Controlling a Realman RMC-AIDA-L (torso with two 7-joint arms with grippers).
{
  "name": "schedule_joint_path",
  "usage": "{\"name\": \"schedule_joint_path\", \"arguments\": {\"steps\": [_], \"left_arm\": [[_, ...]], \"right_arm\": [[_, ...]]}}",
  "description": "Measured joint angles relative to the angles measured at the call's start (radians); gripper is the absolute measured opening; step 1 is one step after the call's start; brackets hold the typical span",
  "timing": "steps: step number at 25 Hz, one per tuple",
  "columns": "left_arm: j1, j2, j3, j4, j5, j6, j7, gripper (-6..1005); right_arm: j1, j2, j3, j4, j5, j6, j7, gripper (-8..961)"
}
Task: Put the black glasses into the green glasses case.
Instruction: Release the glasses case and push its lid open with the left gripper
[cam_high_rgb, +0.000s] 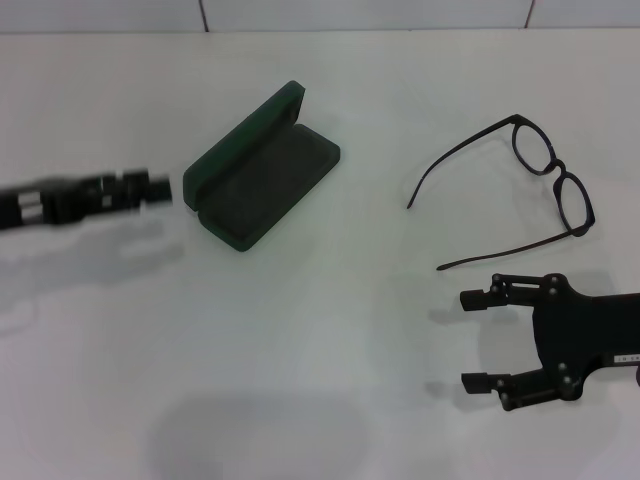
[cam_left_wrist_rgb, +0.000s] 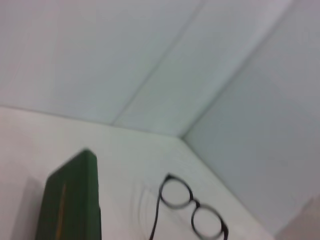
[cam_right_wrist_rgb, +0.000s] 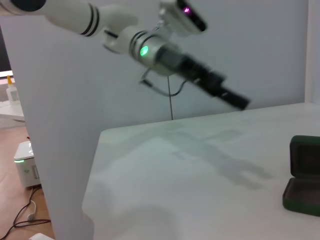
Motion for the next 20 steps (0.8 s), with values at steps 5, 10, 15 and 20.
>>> {"name": "schedule_joint_path", "arguments": {"steps": [5, 10, 15, 20], "left_arm": [[-0.078, 0.016, -0.017, 0.015, 0.032, -0.026, -0.129, 851], [-0.168, 0.011, 0.001, 0.105, 0.274, -0.129, -0.167, 851], [-0.263, -0.014, 0.093, 0.175, 0.468, -0.225, -0.174, 850], [-0.315, -0.037, 0.252, 0.23, 0.553, -0.349, -0.239, 849]], "right_arm": [[-0.002, 0.0, 0.0, 0.0, -0.001, -0.01, 0.009, 857], [-0.002, 0.0, -0.018, -0.002, -0.002, -0.011, 0.01, 858], [0.0, 0.0, -0.05, -0.006, -0.003, -0.004, 0.01, 858], [0.01, 0.0, -0.053, -0.006, -0.003, -0.001, 0.012, 857]]}}
